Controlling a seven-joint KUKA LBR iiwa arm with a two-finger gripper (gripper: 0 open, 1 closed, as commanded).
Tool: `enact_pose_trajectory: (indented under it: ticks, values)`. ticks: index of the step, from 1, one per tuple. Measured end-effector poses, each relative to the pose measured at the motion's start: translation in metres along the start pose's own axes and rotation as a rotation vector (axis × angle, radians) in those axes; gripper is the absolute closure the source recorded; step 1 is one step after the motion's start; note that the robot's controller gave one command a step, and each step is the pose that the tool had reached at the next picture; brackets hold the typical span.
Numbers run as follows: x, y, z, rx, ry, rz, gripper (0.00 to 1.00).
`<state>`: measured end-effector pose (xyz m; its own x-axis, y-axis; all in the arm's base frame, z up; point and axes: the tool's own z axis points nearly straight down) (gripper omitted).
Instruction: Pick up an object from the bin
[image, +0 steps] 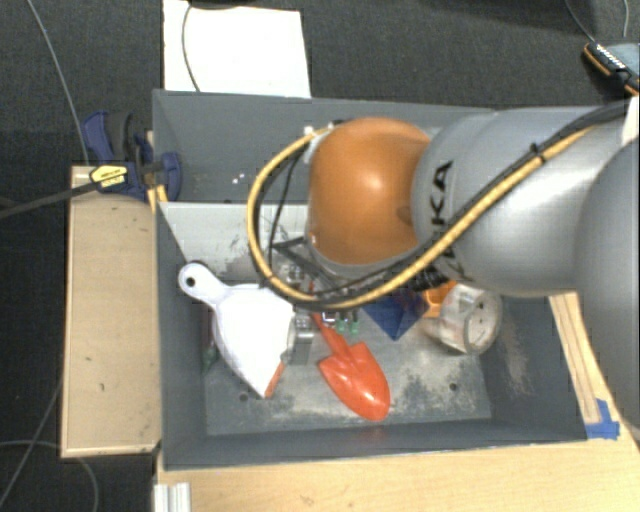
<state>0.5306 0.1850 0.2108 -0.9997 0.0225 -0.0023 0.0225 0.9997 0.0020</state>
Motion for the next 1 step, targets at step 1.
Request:
enact_pose_trajectory:
  ticks: [1]
  values:
    - [-0.0112,0.0036,-0.0204,-0.002,-0.005,-0.020,0.00]
